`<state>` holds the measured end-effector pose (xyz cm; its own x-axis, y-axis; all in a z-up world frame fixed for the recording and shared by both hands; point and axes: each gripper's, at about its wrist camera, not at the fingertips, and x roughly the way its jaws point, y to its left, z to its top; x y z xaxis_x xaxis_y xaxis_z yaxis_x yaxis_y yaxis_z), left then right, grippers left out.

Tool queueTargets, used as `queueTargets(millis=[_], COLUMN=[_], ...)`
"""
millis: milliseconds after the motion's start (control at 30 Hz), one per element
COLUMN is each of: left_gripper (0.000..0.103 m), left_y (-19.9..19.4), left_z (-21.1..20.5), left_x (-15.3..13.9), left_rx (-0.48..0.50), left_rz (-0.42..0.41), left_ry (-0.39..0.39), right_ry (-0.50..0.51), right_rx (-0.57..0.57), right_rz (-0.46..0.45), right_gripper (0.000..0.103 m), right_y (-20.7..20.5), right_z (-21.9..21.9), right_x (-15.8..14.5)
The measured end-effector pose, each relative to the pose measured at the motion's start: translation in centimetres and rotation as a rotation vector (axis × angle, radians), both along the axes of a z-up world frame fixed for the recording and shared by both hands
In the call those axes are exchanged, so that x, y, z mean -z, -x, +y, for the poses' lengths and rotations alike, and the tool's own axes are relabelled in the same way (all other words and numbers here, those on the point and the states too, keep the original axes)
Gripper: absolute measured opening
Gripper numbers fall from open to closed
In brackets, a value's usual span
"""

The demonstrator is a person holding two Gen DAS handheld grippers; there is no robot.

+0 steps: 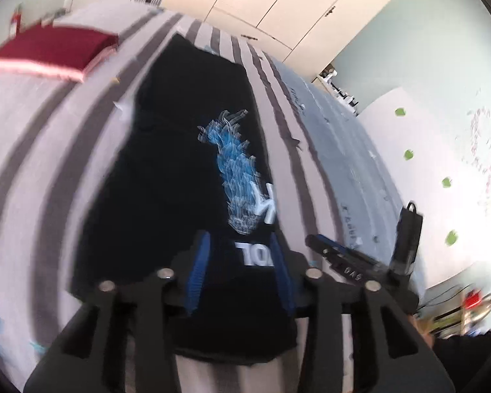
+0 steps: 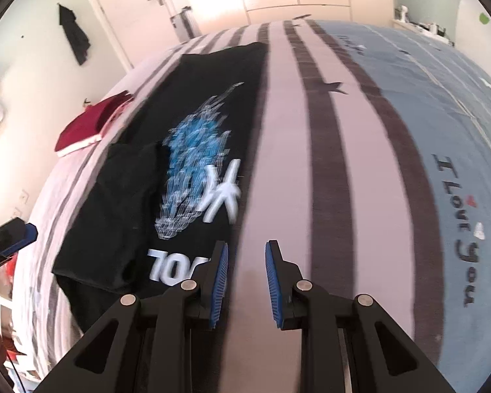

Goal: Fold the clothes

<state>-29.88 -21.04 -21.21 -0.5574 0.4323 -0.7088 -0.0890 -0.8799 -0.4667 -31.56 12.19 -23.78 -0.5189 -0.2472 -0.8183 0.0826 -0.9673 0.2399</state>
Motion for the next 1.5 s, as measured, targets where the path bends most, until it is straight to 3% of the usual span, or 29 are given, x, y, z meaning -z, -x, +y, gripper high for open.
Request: queueTargets(millis=[167,300,467,667,867,1000,1333,1500], left_gripper=[0.037,0.037,0.037,0.040,0.041,0.048,0.045,0.042], left_y=[0.2,0.0,-1.7,-3.8,-2.9,-2.4,-2.4,-1.9], left_z=[-3.0,-5.5,-6.9,-4.5,-4.2,-4.3,-3.7,-3.4], left_x=[2.7,5.6,6.6,7.7,9.1,9.7,10.4,10.4], left_rx=[-0.097,-0.163,-0.178,-0.077,-0.126,-0.144,-0.122,-0.114], left_rz=[-0.041,-0.112,-0.145,-0.166,-0.179,-0.185,-0.144,-0.139], left_ry=[0.227,0.318,0.231,0.280,0.305,0.310,0.274,0.271], right_ry=[0.048,0.046,0.076,0.107,0.088,0.082,0.116,0.140], right_rx=[-0.072,-0.158,-0.158,-0.094,-0.111,-0.103,-0.127,-0.123], right_rz=[0.019,0.023,-0.041,-0.113,-0.119,-0.132,-0.141,-0.150], right_gripper=[0.021,0.021,0.021,0.021,0.026,0.028,0.030,0.012], right_y=[0.5,0.3,-0.3,-0.8,-0.9,-0.8,-0.1,0.5], right_z=[-3.7,-7.8,-9.7,-8.7,-9.4,-9.6,-11.0,-10.3], right_x=[-0.4,-0.3,1.2,2.7,2.9,3.4,4.2,4.7])
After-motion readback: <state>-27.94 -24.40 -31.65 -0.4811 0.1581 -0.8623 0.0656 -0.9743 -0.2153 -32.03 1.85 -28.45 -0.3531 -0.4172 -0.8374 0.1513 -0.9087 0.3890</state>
